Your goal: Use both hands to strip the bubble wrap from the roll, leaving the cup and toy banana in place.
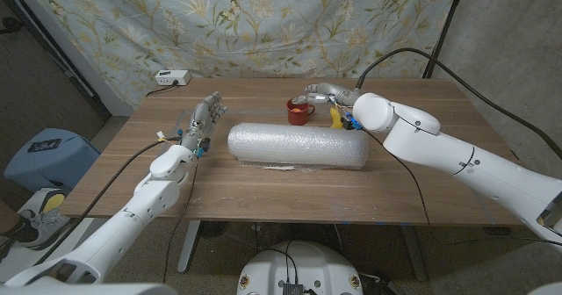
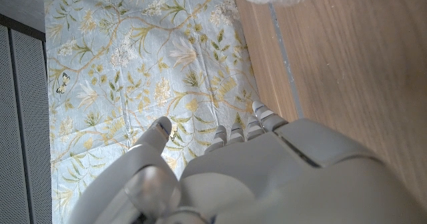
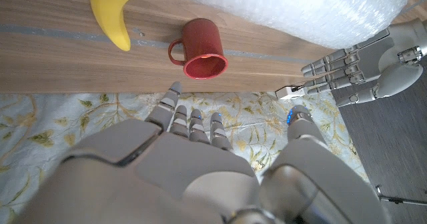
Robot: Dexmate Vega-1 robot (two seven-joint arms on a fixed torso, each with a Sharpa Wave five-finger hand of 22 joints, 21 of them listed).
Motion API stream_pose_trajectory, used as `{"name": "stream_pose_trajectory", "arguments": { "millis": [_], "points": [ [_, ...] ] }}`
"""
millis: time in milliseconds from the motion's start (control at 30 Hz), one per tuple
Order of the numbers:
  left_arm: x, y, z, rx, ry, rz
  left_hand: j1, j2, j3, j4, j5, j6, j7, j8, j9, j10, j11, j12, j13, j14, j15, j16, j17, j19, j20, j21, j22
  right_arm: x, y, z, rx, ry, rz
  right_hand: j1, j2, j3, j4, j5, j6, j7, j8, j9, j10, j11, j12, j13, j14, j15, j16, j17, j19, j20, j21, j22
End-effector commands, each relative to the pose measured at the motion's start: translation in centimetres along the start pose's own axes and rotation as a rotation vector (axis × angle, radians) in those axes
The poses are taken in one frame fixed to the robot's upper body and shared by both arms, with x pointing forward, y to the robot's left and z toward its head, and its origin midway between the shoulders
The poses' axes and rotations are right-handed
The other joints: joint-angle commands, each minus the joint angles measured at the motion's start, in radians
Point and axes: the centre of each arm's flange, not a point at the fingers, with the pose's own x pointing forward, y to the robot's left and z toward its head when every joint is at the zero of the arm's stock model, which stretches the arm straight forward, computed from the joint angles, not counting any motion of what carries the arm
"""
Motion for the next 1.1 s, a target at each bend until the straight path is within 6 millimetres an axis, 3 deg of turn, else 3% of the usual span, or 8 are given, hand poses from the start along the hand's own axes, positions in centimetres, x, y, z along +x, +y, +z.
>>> {"name": "stream_pose_trajectory", "arguments": {
  "millis": [33,500,733,833,900,967,1100],
  "points": [
    [0.3,0.2,-0.3,-0.008,0.001,-0.007,0.009,-0.001,0.005,-0.003,0.006,0.005,0.003,0.001,0.006,0.003,0.006,0.008,0.006,0.002,0.007,0.005,0.005,0.007,0.002,0.005,0.005,0.1,-0.2,1.8,-0.048,0.007,0.104,0.018,0.000,-0.005,-0.004,-0.003,-0.029,0.011,-0.004,0.006,-0.030,0.008,-0.007,0.001,-0.029,0.009,-0.007,0.003,-0.027,0.006,-0.003,0.004],
    [0.3,0.5,-0.3,-0.016,0.001,-0.002,0.006,-0.001,0.005,-0.001,0.006,0.003,0.002,0.000,0.006,0.002,0.004,0.007,0.006,0.001,0.007,0.005,0.006,0.006,0.001,0.004,0.005,0.3,0.0,2.4,-0.132,0.029,0.255,0.006,-0.021,-0.029,0.004,0.003,-0.068,0.014,-0.001,0.006,-0.106,0.009,-0.010,0.000,-0.099,0.013,-0.009,0.005,-0.086,0.028,-0.003,0.003],
    [0.4,0.4,-0.5,-0.042,-0.003,-0.001,0.004,-0.001,0.006,0.000,0.006,0.001,0.002,-0.001,0.006,0.005,0.005,0.008,0.006,0.000,0.008,0.004,0.007,0.005,0.003,0.004,0.005,0.6,0.1,3.2,-0.169,0.035,0.311,-0.019,-0.048,-0.062,0.014,0.017,-0.135,0.031,-0.007,0.005,-0.163,0.009,-0.010,-0.007,-0.140,0.013,-0.005,0.005,-0.124,0.042,0.001,0.002],
    [0.5,0.4,-0.7,-0.055,-0.010,-0.002,0.005,-0.001,0.006,0.000,0.006,0.005,0.001,0.001,0.006,0.007,0.005,0.008,0.006,0.001,0.008,0.005,0.006,0.007,0.003,0.005,0.005,0.8,0.2,3.6,-0.201,0.044,0.350,-0.036,-0.068,-0.089,0.020,0.035,-0.221,0.028,-0.011,0.001,-0.215,0.009,-0.012,-0.015,-0.177,0.014,-0.004,0.003,-0.173,0.048,-0.002,0.002],
    [0.6,0.3,-0.7,-0.057,-0.011,-0.004,0.005,-0.001,0.006,0.000,0.006,0.006,0.000,0.001,0.006,0.007,0.006,0.008,0.006,0.002,0.008,0.005,0.006,0.007,0.002,0.005,0.005,0.9,0.3,3.8,-0.219,0.057,0.374,-0.042,-0.074,-0.099,0.023,0.041,-0.242,0.034,-0.011,-0.001,-0.225,0.009,-0.011,-0.018,-0.189,0.014,-0.004,0.003,-0.189,0.044,-0.002,0.002],
    [0.6,0.3,-0.7,-0.059,-0.011,-0.004,0.004,-0.001,0.006,0.000,0.006,0.007,0.000,0.002,0.006,0.007,0.006,0.008,0.006,0.002,0.007,0.005,0.006,0.007,0.002,0.005,0.005,1.0,0.3,3.8,-0.223,0.057,0.380,-0.050,-0.084,-0.115,0.025,0.052,-0.272,0.067,-0.009,-0.002,-0.236,0.009,-0.010,-0.021,-0.198,0.014,-0.001,0.003,-0.201,0.044,0.001,0.001],
    [0.7,0.4,-1.0,-0.066,-0.009,-0.007,0.004,0.000,0.007,0.000,0.006,0.008,0.000,0.002,0.006,0.009,0.007,0.009,0.006,0.003,0.007,0.005,0.006,0.007,0.003,0.005,0.005,1.3,0.6,4.2,-0.269,0.067,0.425,-0.054,-0.102,-0.133,0.024,0.067,-0.293,0.083,-0.006,-0.004,-0.247,0.009,-0.009,-0.023,-0.210,0.013,0.000,0.002,-0.219,0.037,0.001,0.001]
  ]
}}
